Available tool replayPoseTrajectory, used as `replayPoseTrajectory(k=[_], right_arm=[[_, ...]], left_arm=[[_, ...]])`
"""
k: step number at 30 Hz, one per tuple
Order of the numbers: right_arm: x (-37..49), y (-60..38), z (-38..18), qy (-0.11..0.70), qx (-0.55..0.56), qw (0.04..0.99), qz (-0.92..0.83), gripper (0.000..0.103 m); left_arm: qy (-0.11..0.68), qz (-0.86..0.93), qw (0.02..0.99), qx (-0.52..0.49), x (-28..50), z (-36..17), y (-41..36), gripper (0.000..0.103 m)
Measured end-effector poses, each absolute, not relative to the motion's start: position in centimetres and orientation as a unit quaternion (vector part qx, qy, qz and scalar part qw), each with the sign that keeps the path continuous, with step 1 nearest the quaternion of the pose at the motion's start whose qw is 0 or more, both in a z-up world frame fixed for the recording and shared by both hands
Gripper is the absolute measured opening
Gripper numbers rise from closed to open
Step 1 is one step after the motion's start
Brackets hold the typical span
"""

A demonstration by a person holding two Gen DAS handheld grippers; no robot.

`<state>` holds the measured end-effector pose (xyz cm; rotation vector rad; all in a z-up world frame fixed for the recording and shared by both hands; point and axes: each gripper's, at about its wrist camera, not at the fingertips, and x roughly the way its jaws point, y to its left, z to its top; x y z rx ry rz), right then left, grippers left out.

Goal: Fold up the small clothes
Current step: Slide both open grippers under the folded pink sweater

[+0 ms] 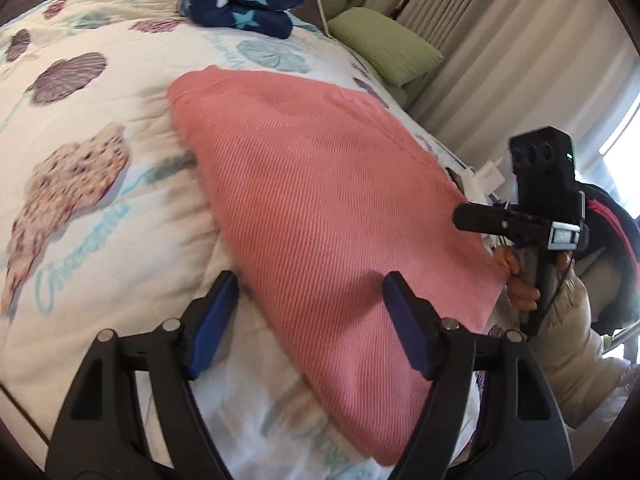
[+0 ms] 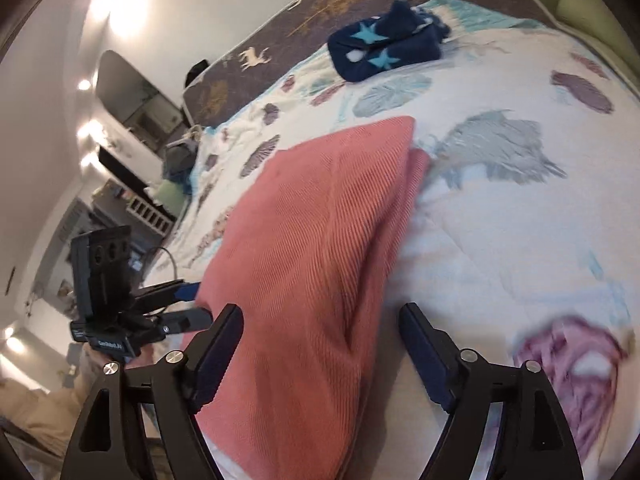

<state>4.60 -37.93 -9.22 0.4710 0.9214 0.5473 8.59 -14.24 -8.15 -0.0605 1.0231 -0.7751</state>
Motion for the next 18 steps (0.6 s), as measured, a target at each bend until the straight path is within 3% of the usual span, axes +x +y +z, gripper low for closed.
replayPoseTrajectory(k=[14, 15, 16, 17, 18], right_arm=[[11.3, -37.6, -10.2, 0.444, 0.23, 0.805, 0.32, 0.081], [11.6, -37.7, -10.3, 0.443, 0.234, 0.806, 0.316, 0.078], [11.6, -37.9, -10.3, 0.442, 0.236, 0.809, 0.309, 0.068], [11.8, -38.1, -10.5, 0.441, 0.238, 0.814, 0.296, 0.051], [11.7, -38.4, -10.6, 0.439, 0.24, 0.817, 0.285, 0.041]], left_arm=[[0.489, -0.389, 0.776, -0.086, 14.5, -8.8, -15.3, 0.074], [0.488, -0.383, 0.779, -0.085, 14.8, -8.8, -15.4, 0.068], [0.488, -0.377, 0.783, -0.083, 15.1, -8.8, -15.5, 0.064], [0.488, -0.37, 0.786, -0.083, 15.3, -8.8, -15.5, 0.053], [0.486, -0.365, 0.789, -0.087, 15.4, -8.6, -15.3, 0.044]])
